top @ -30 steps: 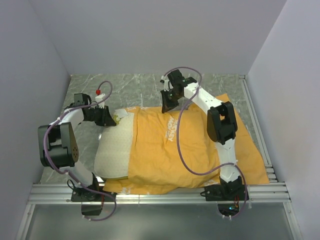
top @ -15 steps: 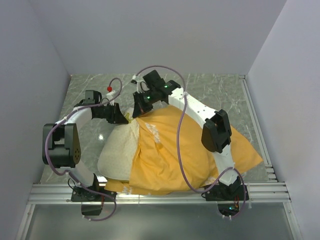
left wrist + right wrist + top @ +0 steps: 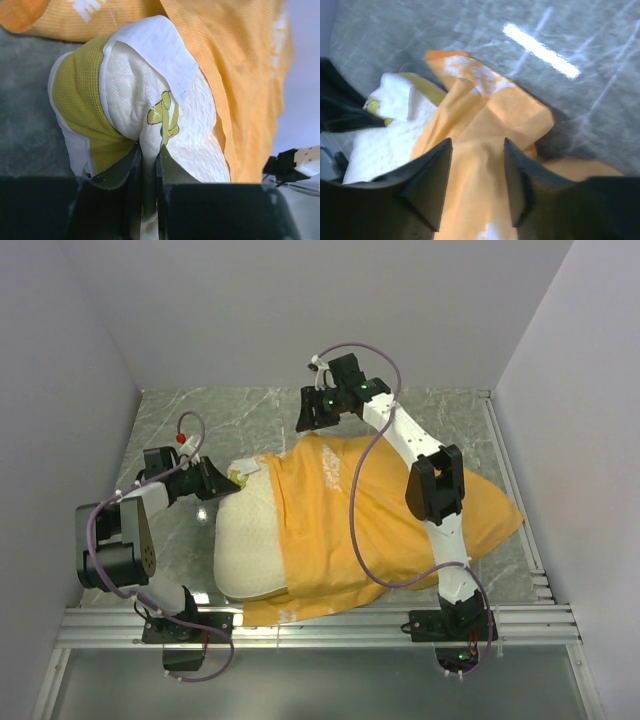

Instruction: Put the pillow into the pillowcase

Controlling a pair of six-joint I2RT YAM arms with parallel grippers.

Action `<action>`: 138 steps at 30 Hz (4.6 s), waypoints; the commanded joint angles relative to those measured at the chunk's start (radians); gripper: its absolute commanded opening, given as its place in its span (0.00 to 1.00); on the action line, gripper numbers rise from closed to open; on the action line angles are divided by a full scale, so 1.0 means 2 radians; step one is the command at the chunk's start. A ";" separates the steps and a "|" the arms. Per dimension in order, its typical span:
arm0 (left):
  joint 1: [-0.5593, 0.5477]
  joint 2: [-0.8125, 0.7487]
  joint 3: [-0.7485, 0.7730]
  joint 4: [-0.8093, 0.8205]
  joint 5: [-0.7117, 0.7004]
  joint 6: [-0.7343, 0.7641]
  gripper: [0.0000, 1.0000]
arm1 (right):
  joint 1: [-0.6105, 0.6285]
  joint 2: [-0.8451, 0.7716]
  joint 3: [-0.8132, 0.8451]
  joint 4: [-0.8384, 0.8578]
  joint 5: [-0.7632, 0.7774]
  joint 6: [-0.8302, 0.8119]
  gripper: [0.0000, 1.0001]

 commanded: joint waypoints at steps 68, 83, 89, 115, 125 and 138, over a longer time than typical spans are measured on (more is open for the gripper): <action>-0.086 -0.190 0.099 -0.440 -0.165 0.610 0.80 | 0.007 -0.294 -0.394 -0.188 0.109 -0.198 0.66; -0.273 -0.099 -0.007 -0.189 -0.236 0.383 0.67 | -0.046 -0.100 -0.221 -0.113 0.183 -0.165 0.65; -0.274 -0.090 0.062 -0.196 -0.229 0.366 0.74 | -0.057 -0.112 -0.118 -0.132 0.173 -0.146 0.66; -0.426 -0.135 0.038 -0.208 -0.288 0.326 0.83 | -0.395 -0.347 -0.736 0.194 -0.094 0.040 0.75; -0.433 -0.190 0.028 -0.243 -0.126 0.354 0.88 | -0.333 -0.341 -0.734 0.195 -0.146 0.021 0.00; -0.537 -0.043 0.017 -0.087 -0.381 0.224 0.40 | -0.287 -0.379 -0.725 0.152 -0.163 -0.005 0.00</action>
